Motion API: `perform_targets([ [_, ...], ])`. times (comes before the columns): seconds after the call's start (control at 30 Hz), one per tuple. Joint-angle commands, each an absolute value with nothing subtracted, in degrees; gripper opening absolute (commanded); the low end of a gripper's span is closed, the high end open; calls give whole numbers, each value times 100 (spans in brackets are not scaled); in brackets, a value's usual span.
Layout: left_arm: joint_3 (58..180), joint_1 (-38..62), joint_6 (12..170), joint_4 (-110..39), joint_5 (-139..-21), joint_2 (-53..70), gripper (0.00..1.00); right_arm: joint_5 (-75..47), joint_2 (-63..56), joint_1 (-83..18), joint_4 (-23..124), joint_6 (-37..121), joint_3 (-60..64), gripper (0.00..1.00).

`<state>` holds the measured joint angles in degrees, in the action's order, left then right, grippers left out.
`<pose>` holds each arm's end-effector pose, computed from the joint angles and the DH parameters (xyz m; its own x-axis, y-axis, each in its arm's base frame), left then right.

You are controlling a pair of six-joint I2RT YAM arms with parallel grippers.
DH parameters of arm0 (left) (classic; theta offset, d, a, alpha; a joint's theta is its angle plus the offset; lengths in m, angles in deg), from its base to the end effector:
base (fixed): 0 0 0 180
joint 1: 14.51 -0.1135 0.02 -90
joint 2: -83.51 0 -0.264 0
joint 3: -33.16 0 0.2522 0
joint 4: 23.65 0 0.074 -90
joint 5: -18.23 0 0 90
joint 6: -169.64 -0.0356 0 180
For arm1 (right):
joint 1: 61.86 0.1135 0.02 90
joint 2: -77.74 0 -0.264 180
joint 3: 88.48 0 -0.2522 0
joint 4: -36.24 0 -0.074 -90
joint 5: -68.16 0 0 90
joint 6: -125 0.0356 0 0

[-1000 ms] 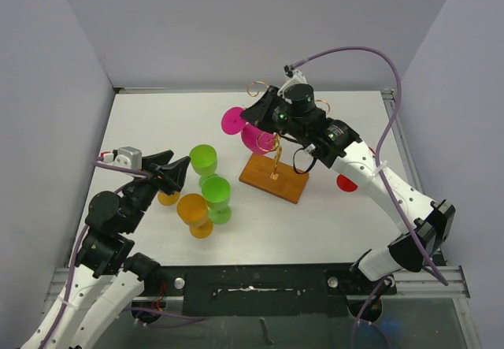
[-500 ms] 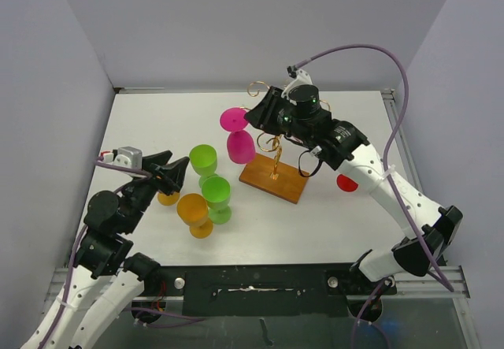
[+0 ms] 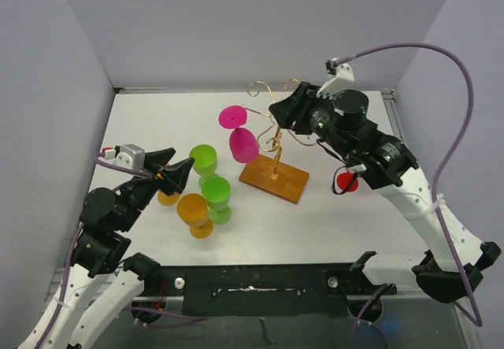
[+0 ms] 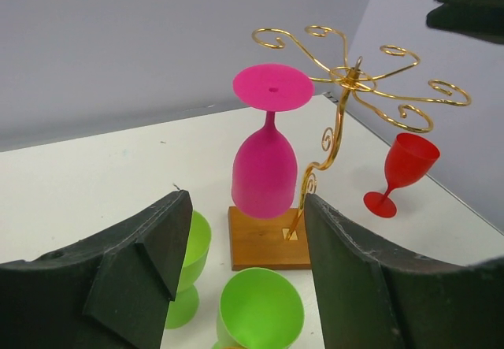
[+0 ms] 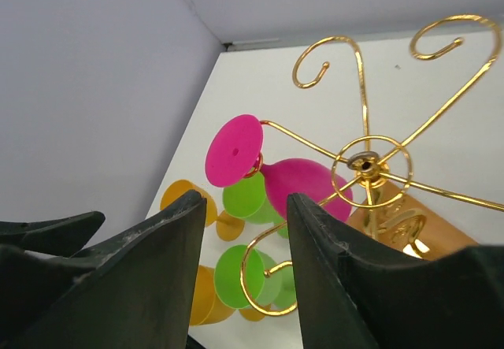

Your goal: Place the wine glass upside down on the wine glass rack

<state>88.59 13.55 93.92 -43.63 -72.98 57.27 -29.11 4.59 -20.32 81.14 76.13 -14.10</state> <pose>0.0981 -0.0531 0.3708 0.0163 -0.2882 -0.9574 0.5084 0.8269 -0.2402 0.1998 0.1710 0.4780 -0.4932 0.4348 -0.7535 -0.3198 0.7149 0.6218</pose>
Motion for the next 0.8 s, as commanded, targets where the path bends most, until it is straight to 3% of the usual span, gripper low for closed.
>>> perform_targets([
  [0.0, 9225, 1336, 9150, -4198, -7992, 5628, 59, -3973, 1260, -2082, 8288, 7009, -1329, 46],
  [0.23, 9229, 1343, 9138, -4107, -8235, 5498, 62, -6141, 2147, -2079, 9805, 7351, -750, 47],
  [0.4, 9069, 1344, 9239, -3878, -8002, 5447, 62, -7202, 2429, -2153, 10922, 8195, 50, 56],
  [0.53, 9047, 1344, 9317, -3741, -7982, 5367, 63, -6974, 2296, -2767, 11146, 8303, 218, 57],
  [0.77, 8944, 1337, 9189, -3732, -8105, 5394, 63, -4637, 2100, -4731, 9624, 7035, 1046, 55],
])
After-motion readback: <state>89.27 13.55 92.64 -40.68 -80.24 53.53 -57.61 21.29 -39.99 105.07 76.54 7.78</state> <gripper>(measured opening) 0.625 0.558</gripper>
